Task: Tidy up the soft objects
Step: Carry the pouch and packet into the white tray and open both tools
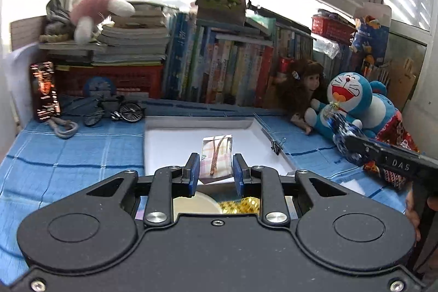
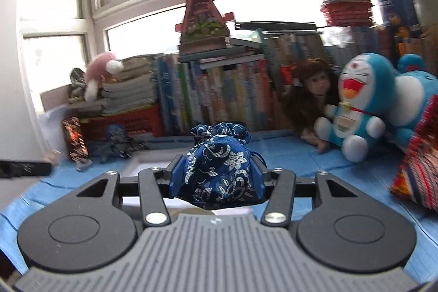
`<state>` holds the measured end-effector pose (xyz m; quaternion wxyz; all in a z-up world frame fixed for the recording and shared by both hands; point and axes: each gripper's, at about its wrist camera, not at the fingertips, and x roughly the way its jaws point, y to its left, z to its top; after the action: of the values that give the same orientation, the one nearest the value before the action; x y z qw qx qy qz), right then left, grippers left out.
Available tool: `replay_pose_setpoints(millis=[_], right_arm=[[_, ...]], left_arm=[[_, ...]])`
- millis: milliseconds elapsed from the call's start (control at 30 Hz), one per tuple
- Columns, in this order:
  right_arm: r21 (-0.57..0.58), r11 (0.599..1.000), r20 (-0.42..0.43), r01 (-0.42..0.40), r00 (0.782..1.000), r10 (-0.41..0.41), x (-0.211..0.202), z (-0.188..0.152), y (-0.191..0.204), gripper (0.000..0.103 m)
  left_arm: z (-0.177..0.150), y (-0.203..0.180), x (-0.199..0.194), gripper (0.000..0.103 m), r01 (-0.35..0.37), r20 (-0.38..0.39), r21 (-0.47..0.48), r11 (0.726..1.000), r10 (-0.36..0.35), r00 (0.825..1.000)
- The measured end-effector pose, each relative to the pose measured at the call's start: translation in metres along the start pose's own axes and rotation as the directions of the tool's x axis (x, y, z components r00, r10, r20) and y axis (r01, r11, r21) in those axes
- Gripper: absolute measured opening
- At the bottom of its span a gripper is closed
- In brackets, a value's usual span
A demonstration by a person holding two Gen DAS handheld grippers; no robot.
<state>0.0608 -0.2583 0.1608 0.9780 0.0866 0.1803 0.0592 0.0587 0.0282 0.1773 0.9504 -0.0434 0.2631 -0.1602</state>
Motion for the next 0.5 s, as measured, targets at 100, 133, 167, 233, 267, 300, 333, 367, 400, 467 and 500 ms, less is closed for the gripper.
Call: replay_pose_setpoints(millis=[100,133,167,233,267,300,333,367,400,467,500], right_arm=[[-0.01,0.998,-0.052,-0.058,0.997,0.057,0.024,0.029,0.012,0.054],[-0.006,0.997,-0.081,-0.074,0.994,0.073,0.035,0.038,0.016,0.054],[-0.001,0.996,-0.115,-0.088,0.99,0.087,0.047,0.045,0.02,0.054],[0.008,0.993,-0.187,-0.115,0.976,0.115,0.073,0.057,0.029,0.054],[0.005,0.992,-0.227,-0.126,0.966,0.124,0.087,0.06,0.034,0.054],[0.005,0.992,-0.26,-0.127,0.958,0.124,0.1,0.061,0.038,0.054],[0.001,0.992,-0.287,-0.125,0.95,0.12,0.109,0.06,0.041,0.054],[-0.007,0.992,-0.313,-0.123,0.943,0.115,0.12,0.058,0.045,0.055],[-0.006,0.993,-0.339,-0.115,0.935,0.106,0.131,0.055,0.047,0.055],[0.011,0.995,-0.395,-0.104,0.913,0.1,0.152,0.047,0.046,0.055],[0.025,0.995,-0.422,-0.094,0.902,0.096,0.163,0.042,0.045,0.055]], left_arm=[[0.032,0.001,0.029,0.024,-0.015,-0.054,-0.023,1.0,0.014,0.998],[0.042,0.001,0.041,0.024,-0.025,-0.073,-0.032,0.999,0.023,0.997],[0.05,0.002,0.054,0.024,-0.041,-0.089,-0.039,0.998,0.037,0.995],[0.065,0.003,0.082,0.024,-0.07,-0.134,-0.037,0.997,0.065,0.989],[0.069,0.004,0.096,0.024,-0.08,-0.156,-0.036,0.996,0.073,0.985],[0.076,0.005,0.113,0.024,-0.081,-0.198,-0.04,0.996,0.072,0.978],[0.079,0.006,0.129,0.024,-0.074,-0.242,-0.051,0.996,0.06,0.969],[0.08,0.009,0.142,0.024,-0.07,-0.281,-0.071,0.995,0.048,0.959],[0.082,0.013,0.158,0.024,-0.074,-0.322,-0.101,0.992,0.038,0.946],[0.083,0.019,0.187,0.024,-0.088,-0.387,-0.138,0.986,0.028,0.922],[0.082,0.021,0.199,0.024,-0.102,-0.406,-0.147,0.984,0.034,0.913]])
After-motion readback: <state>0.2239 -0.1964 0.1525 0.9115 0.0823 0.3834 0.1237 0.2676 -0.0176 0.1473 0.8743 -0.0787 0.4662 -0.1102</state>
